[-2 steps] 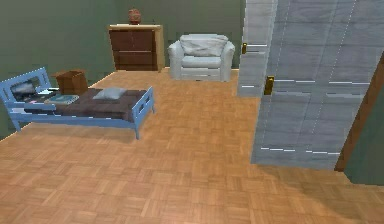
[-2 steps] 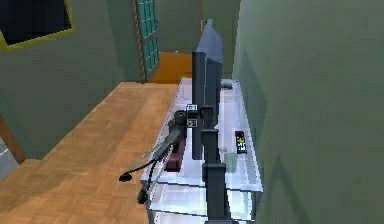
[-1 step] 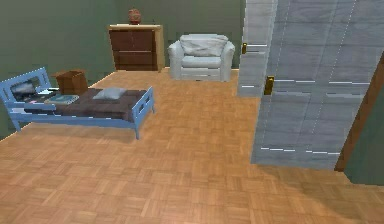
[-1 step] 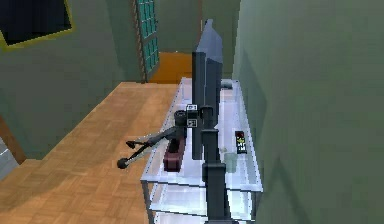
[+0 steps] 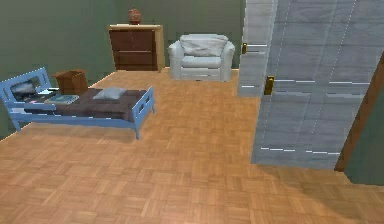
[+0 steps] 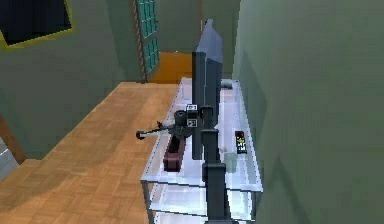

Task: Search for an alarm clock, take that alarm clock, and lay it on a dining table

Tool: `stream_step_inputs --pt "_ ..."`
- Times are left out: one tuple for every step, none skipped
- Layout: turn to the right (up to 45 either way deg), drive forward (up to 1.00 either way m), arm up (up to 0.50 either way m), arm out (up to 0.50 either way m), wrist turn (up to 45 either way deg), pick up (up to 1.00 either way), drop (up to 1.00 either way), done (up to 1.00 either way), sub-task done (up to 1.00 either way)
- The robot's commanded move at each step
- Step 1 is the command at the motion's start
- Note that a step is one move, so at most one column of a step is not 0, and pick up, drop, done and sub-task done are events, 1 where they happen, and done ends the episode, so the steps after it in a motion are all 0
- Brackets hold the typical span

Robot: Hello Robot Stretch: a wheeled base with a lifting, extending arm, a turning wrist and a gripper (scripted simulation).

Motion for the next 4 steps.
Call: stream_step_inputs --pt "0.0 0.00 0.00 0.00 36.0 0.00 0.00 0.00 0.00" --pt "0.0 0.00 -0.30 0.00 0.0 0.00 0.00 0.00 0.00" --pt "0.0 0.00 0.00 0.00 0.0 1.00 0.00 0.00 0.00" --pt "0.0 0.00 0.10 0.00 0.0 0.00 0.00 0.00 0.00"
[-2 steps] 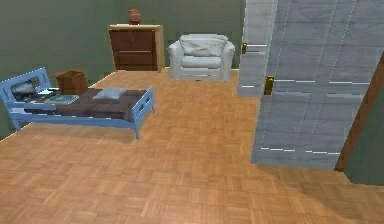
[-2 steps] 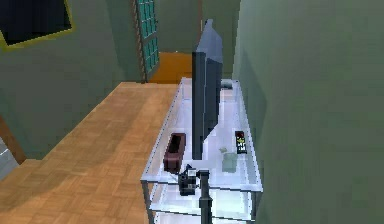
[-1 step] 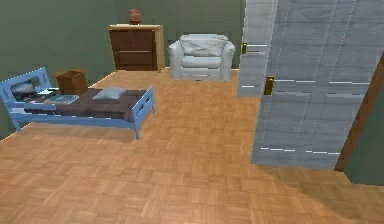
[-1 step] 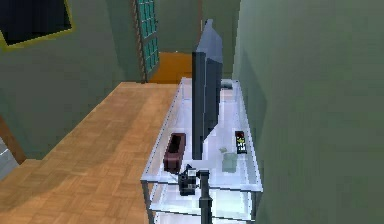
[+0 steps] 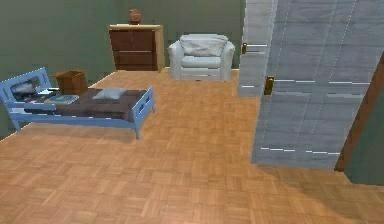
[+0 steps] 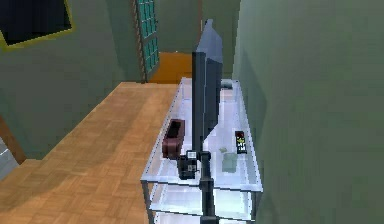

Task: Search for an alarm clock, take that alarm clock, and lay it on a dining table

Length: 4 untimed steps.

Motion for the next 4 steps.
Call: stream_step_inputs --pt "0.0 0.00 0.40 0.00 0.0 0.00 0.00 0.00 0.00" --pt "0.0 0.00 0.00 0.00 -45.0 0.00 0.00 0.00 0.00" --pt "0.0 0.00 0.00 0.00 -45.0 0.00 0.00 0.00 0.00" --pt "0.0 0.00 0.00 0.00 -30.0 0.00 0.00 0.00 0.00"
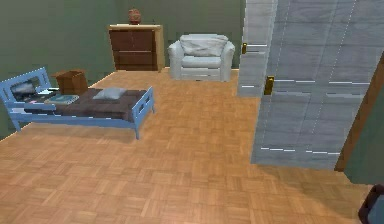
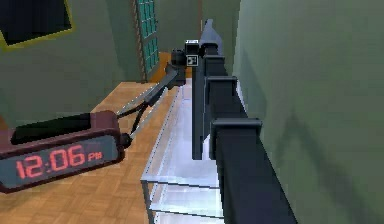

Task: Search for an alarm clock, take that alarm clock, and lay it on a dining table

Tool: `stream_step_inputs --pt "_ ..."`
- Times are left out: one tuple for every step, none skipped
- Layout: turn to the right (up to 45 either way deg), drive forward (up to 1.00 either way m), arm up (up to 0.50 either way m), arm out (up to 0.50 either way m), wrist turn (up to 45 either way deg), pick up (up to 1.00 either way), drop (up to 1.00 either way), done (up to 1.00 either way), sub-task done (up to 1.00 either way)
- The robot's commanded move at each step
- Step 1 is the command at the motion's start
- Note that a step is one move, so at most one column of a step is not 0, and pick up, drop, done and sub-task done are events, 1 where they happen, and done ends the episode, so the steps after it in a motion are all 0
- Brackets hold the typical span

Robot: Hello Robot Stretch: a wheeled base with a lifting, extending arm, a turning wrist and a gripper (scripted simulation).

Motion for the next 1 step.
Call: stream_step_inputs --pt "0.0 0.00 0.00 -0.44 0.0 0.00 0.00 0.00 0.00"
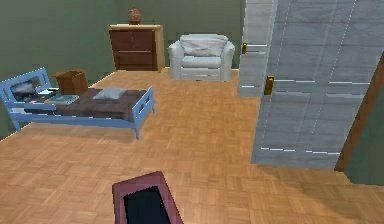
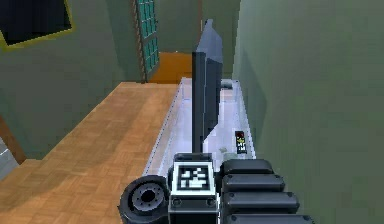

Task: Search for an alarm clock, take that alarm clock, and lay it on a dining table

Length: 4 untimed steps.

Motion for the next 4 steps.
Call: stream_step_inputs --pt "33.0 0.00 0.00 0.00 0.0 0.00 0.00 0.00 0.00" --pt "0.0 0.20 0.00 0.00 0.0 0.00 0.00 0.00 0.00" --pt "-45.0 0.00 0.00 0.00 0.0 0.00 0.00 0.00 0.00" --pt "-39.0 0.00 0.00 0.00 0.0 0.00 0.00 0.00 0.00"
